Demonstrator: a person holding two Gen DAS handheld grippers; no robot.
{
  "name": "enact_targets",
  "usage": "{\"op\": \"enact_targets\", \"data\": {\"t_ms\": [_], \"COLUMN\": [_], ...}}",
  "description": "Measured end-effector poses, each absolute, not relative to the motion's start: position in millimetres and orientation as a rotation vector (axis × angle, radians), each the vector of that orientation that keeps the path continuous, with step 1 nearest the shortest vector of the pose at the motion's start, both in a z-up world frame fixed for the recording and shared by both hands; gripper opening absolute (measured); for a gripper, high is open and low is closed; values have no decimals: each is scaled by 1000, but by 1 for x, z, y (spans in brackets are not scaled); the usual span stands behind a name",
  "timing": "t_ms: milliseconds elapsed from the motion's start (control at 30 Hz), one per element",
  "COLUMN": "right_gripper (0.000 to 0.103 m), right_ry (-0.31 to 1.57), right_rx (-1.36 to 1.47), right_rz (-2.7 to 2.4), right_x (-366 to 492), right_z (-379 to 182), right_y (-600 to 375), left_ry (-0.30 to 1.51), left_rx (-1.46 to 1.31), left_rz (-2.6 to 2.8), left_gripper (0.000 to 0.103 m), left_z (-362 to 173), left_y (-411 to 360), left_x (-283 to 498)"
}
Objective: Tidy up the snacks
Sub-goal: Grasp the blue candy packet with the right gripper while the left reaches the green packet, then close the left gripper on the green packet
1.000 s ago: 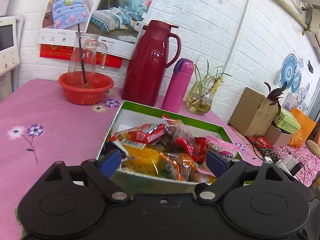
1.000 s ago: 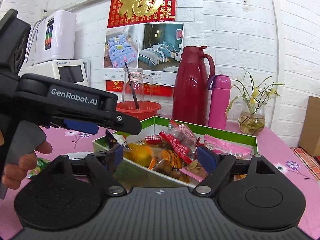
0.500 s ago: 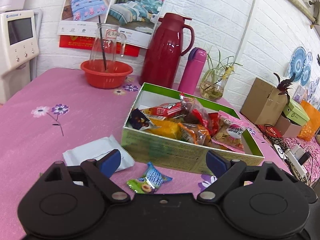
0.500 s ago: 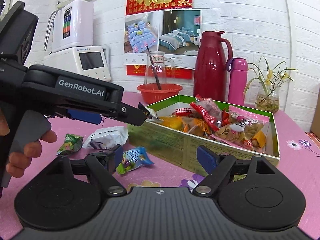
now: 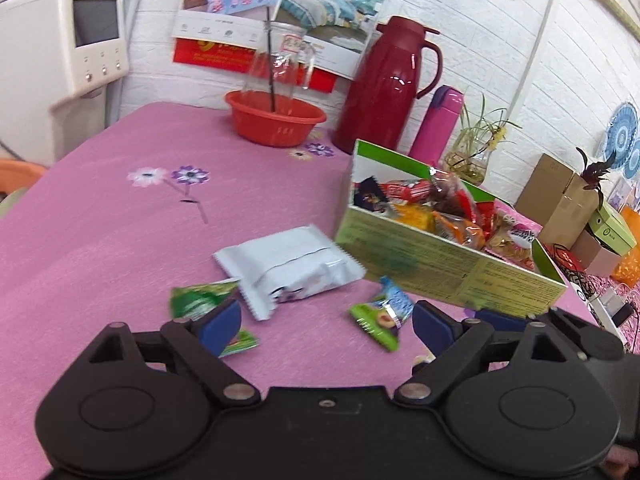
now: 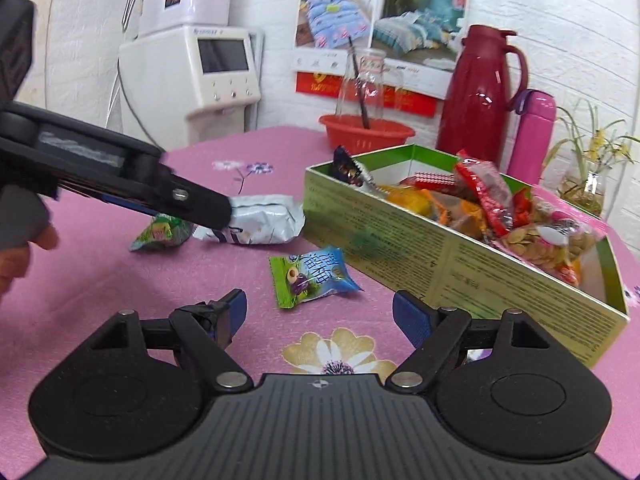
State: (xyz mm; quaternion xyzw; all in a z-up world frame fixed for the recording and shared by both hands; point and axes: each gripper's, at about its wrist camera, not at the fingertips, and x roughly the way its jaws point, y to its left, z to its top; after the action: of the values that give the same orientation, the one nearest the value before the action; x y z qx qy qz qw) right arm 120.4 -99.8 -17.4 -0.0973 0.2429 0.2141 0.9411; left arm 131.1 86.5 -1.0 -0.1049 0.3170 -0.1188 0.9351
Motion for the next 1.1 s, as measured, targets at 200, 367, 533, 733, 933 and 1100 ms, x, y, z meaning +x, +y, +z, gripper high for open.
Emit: {"op": "enact_targets", "data": {"t_ms": [200, 367, 533, 733, 933, 1100], "right_gripper": [103, 93, 78, 77, 77, 77], "right_ry": [537, 594, 602, 614, 616, 601], "right_rx": [-231, -232, -220, -201, -203, -207], "right_rz": [458, 470, 498, 530, 551, 565], "right_x": [154, 178, 163, 139, 126, 113], "right_z": [-23, -29, -30, -28, -26, -23], "right_y": [-85, -74, -76, -82, -83, -84], "left_ry": [667, 680, 691, 721, 738, 745], "left_rx": [-189, -196, -195, -212, -223, -214], "left_rz": [-239, -217, -182, -146, -124, -119], "left_gripper": [102, 102, 102, 92, 55, 16], "left_z": [-8, -14, -19, -28, -32, -31], "left_y": [107, 114, 119, 123, 127, 127], "left_x": [116, 123, 139, 160, 164, 160]}}
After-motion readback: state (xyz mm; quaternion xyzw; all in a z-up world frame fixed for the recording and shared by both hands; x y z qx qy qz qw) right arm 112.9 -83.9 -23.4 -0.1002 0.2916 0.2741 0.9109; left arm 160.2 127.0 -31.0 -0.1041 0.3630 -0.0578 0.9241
